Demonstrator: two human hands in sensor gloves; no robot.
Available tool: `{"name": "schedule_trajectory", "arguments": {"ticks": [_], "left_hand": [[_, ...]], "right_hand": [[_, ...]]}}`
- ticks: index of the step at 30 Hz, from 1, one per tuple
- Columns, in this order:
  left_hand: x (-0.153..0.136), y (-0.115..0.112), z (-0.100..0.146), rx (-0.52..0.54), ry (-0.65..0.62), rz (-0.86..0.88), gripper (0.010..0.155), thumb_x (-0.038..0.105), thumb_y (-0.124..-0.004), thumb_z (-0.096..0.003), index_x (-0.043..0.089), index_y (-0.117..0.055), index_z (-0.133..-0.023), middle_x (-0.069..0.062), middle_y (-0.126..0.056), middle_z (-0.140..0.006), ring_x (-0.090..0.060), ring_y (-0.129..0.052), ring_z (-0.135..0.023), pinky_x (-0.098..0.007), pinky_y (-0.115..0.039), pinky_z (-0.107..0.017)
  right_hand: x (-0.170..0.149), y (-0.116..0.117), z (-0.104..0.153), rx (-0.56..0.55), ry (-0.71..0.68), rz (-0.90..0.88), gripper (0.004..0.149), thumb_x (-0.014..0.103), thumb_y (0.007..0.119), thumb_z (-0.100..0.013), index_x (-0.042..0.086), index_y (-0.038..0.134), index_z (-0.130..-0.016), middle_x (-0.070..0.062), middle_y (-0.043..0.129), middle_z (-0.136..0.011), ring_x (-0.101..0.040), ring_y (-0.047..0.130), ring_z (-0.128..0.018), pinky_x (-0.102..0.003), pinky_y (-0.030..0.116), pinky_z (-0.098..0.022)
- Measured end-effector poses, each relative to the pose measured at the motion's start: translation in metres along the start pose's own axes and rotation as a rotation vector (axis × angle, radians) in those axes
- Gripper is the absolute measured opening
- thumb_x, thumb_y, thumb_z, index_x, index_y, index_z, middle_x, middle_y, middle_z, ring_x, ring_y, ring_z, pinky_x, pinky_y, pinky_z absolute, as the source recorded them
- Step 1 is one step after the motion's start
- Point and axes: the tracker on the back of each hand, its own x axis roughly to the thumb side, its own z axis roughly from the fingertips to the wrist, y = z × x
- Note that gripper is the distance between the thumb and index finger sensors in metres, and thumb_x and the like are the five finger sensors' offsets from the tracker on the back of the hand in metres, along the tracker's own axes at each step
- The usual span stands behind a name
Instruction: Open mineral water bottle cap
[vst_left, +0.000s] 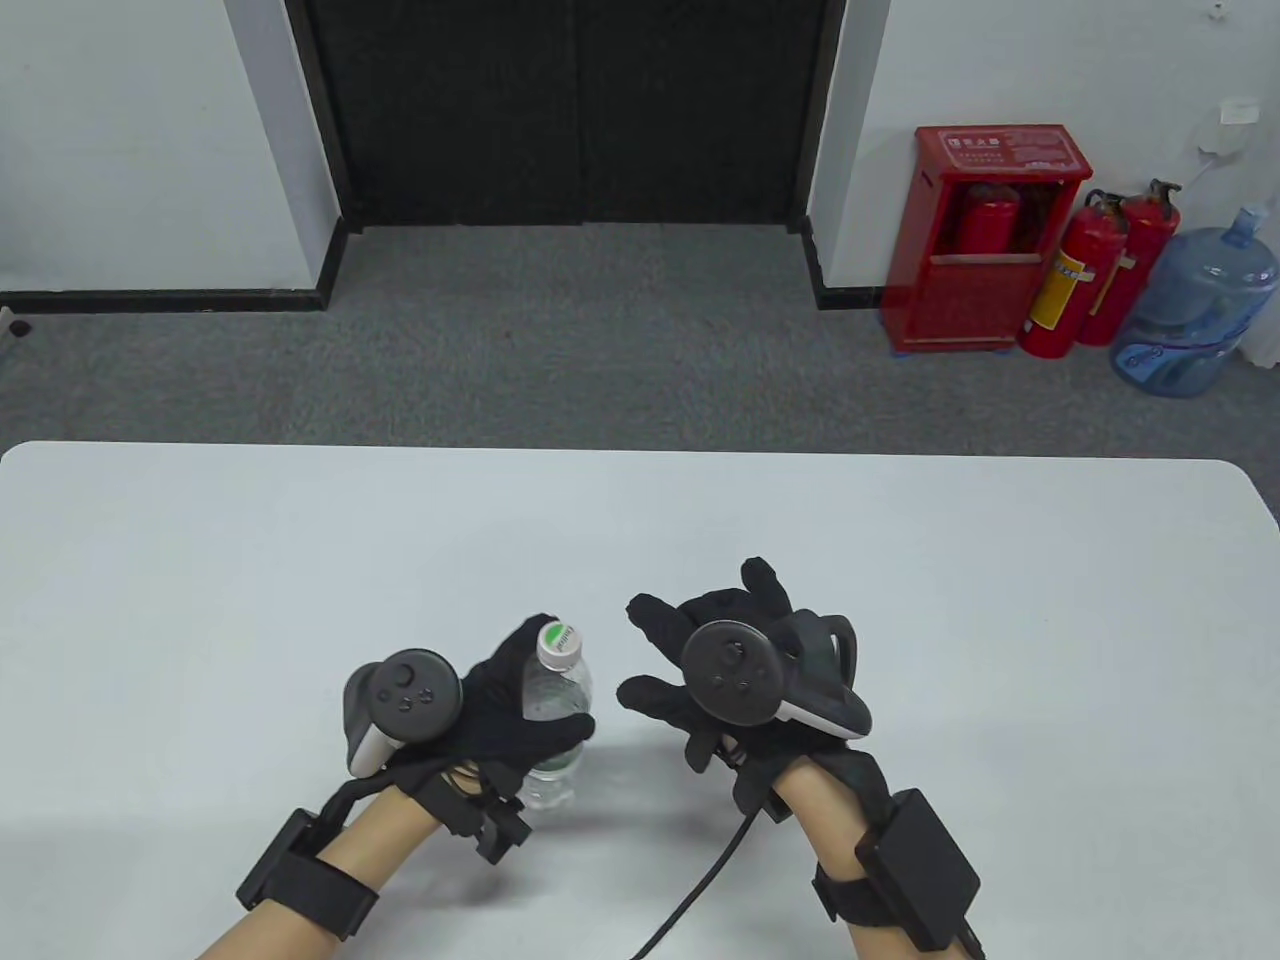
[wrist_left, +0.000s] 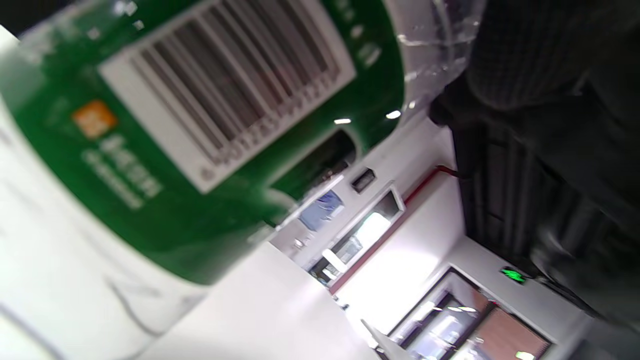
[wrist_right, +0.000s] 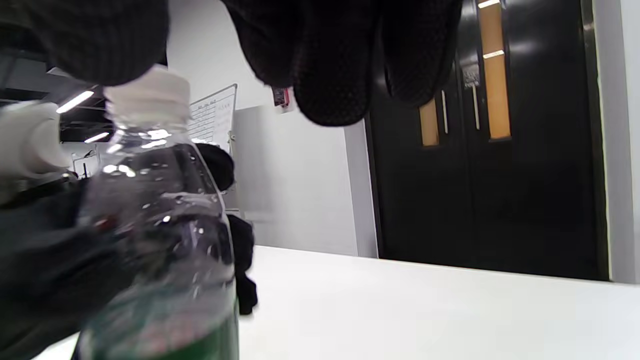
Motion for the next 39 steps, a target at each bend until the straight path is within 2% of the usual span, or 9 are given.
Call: {"name": "schedule_trajectory", "arguments": {"ticks": [3, 4, 9, 12, 15, 22, 31, 35, 39], "left_hand": [[0.008, -0.017, 0.01, 0.012, -0.018, 0.04, 0.092, 0.069, -0.085, -0.0337, 0.037, -0.027, -0.098, -0.005, -0.061, -0.097, -0.034, -0.089, -0.082, -0.054, -0.077, -0.059], [0.011, -0.022, 0.015, -0.007, -0.014, 0.113, 0.092, 0.066, -0.086, -0.0346, 0.036, -0.026, -0.098, -0.007, -0.059, -0.097, -0.037, -0.086, -0.082, -0.056, -0.075, -0.059], [0.027, -0.023, 0.017, 0.029, -0.084, -0.014, 0.094, 0.067, -0.085, -0.0357, 0.036, -0.021, -0.096, -0.006, -0.056, -0.096, -0.038, -0.085, -0.078, -0.055, -0.075, -0.054], [0.034, -0.024, 0.017, 0.043, -0.115, -0.099, 0.094, 0.068, -0.084, -0.0358, 0.036, -0.02, -0.096, -0.006, -0.056, -0.095, -0.037, -0.086, -0.077, -0.054, -0.076, -0.053], [0.036, -0.026, 0.02, 0.05, -0.118, -0.134, 0.094, 0.069, -0.084, -0.0355, 0.034, -0.021, -0.096, -0.008, -0.058, -0.094, -0.038, -0.088, -0.074, -0.053, -0.077, -0.05], [0.035, -0.022, 0.023, 0.071, -0.136, -0.16, 0.093, 0.067, -0.087, -0.034, 0.031, -0.029, -0.097, -0.008, -0.063, -0.091, -0.038, -0.092, -0.069, -0.053, -0.08, -0.046], [0.029, -0.018, 0.026, 0.098, -0.188, -0.15, 0.092, 0.07, -0.087, -0.0319, 0.031, -0.035, -0.097, -0.006, -0.068, -0.089, -0.036, -0.096, -0.062, -0.05, -0.084, -0.042], [0.03, -0.019, 0.027, 0.097, -0.188, -0.165, 0.093, 0.069, -0.088, -0.0313, 0.03, -0.035, -0.097, -0.007, -0.068, -0.088, -0.036, -0.097, -0.062, -0.05, -0.084, -0.042], [0.03, -0.017, 0.028, 0.104, -0.183, -0.139, 0.093, 0.069, -0.087, -0.0312, 0.03, -0.033, -0.096, -0.006, -0.067, -0.089, -0.036, -0.096, -0.064, -0.05, -0.084, -0.042]], "right_hand": [[0.011, 0.01, 0.006, -0.014, -0.04, -0.084, 0.072, 0.075, 0.071, -0.03, 0.029, 0.078, -0.086, 0.0, 0.096, -0.06, -0.037, 0.087, -0.064, -0.063, 0.047, -0.066], [0.017, 0.013, 0.005, -0.006, -0.094, -0.085, 0.062, 0.072, 0.074, -0.031, 0.029, 0.087, -0.074, -0.002, 0.097, -0.051, -0.039, 0.087, -0.059, -0.063, 0.047, -0.065], [0.032, 0.006, 0.013, -0.116, -0.141, 0.055, 0.067, 0.082, 0.068, -0.029, 0.025, 0.089, -0.057, 0.004, 0.095, -0.036, -0.032, 0.091, -0.047, -0.059, 0.058, -0.06], [0.036, 0.003, 0.017, -0.24, -0.134, 0.056, 0.07, 0.085, 0.067, -0.026, 0.021, 0.094, -0.035, 0.003, 0.095, -0.02, -0.031, 0.095, -0.032, -0.058, 0.067, -0.051], [0.039, 0.004, 0.017, -0.216, -0.11, 0.08, 0.069, 0.083, 0.069, -0.028, 0.02, 0.094, -0.028, 0.004, 0.094, -0.013, -0.029, 0.096, -0.024, -0.057, 0.072, -0.046], [0.035, 0.009, 0.018, -0.153, -0.234, 0.003, 0.068, 0.077, 0.072, -0.03, 0.014, 0.093, -0.038, -0.002, 0.094, -0.023, -0.033, 0.091, -0.034, -0.059, 0.064, -0.052], [0.047, 0.012, 0.022, -0.084, -0.268, 0.051, 0.067, 0.065, 0.064, -0.037, 0.013, 0.09, -0.07, -0.011, 0.095, -0.058, -0.04, 0.084, -0.062, -0.061, 0.044, -0.067], [0.05, 0.013, 0.021, -0.049, -0.261, 0.049, 0.066, 0.065, 0.066, -0.037, 0.014, 0.088, -0.074, -0.009, 0.095, -0.043, -0.034, 0.089, -0.044, -0.059, 0.057, -0.059], [0.055, 0.011, 0.024, -0.252, -0.257, 0.086, 0.068, 0.072, 0.07, -0.033, 0.018, 0.096, -0.063, 0.002, 0.096, -0.018, -0.028, 0.095, -0.021, -0.056, 0.074, -0.044]]}}
